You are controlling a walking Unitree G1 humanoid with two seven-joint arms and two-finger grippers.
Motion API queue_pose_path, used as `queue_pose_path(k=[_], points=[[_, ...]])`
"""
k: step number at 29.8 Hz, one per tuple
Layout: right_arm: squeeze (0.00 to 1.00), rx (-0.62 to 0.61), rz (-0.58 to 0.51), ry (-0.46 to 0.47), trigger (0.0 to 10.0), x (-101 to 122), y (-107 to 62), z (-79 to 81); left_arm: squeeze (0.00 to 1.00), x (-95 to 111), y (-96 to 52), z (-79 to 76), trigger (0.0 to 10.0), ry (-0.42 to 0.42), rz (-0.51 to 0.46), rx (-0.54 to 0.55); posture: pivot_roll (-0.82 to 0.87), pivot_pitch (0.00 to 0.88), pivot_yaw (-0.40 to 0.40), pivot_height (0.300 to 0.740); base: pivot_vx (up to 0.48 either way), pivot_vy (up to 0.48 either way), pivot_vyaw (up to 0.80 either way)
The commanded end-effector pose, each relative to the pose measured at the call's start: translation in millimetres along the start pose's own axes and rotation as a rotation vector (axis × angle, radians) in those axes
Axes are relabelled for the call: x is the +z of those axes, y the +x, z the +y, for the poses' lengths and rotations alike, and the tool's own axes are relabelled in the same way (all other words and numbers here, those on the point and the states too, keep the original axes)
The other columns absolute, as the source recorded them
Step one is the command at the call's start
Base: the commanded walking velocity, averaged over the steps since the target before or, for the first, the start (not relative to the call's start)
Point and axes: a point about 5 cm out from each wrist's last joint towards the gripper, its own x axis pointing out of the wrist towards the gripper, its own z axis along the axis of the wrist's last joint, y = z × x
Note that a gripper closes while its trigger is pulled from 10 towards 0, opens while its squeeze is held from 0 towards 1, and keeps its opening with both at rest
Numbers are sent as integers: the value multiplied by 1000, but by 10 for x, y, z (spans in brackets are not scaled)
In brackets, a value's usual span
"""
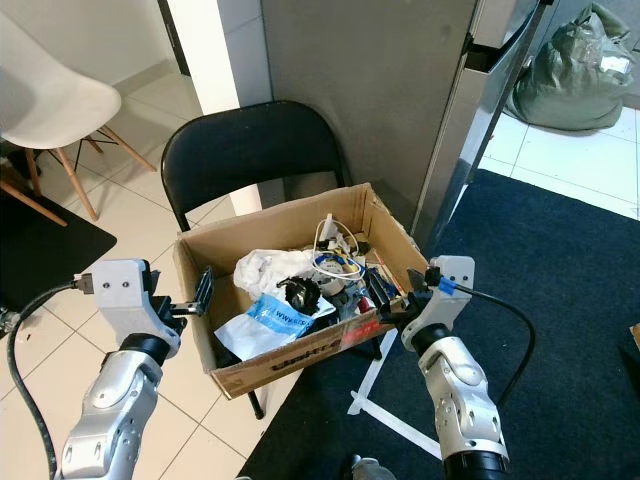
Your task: Picking trash to rubbish bin
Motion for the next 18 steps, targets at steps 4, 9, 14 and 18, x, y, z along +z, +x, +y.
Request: queue_pose_path(k=[4, 9, 14, 18], points=[[0, -23, 23, 10, 10000, -72, -53, -48, 0, -47, -24, -4, 10000, 9, 15, -6, 50, 161, 11, 740, 0, 0, -800], [0, -31, 24, 12, 10000, -80, -62, -58, 0, -54, -23, -3, 10000, 15, 17, -8, 52, 160, 12, 740, 0, 0, -800], [0, -47, 26, 13, 10000, -95, -69, -64, 0, -51, -27, -3, 10000, 17, 16, -10, 51, 155, 11, 740, 0, 0, -800], [0, -49, 27, 12, 10000, -100, -71, -64, 0, -52, -28, -5, 10000, 18, 16, -13, 54, 149, 14, 740, 0, 0, -800]])
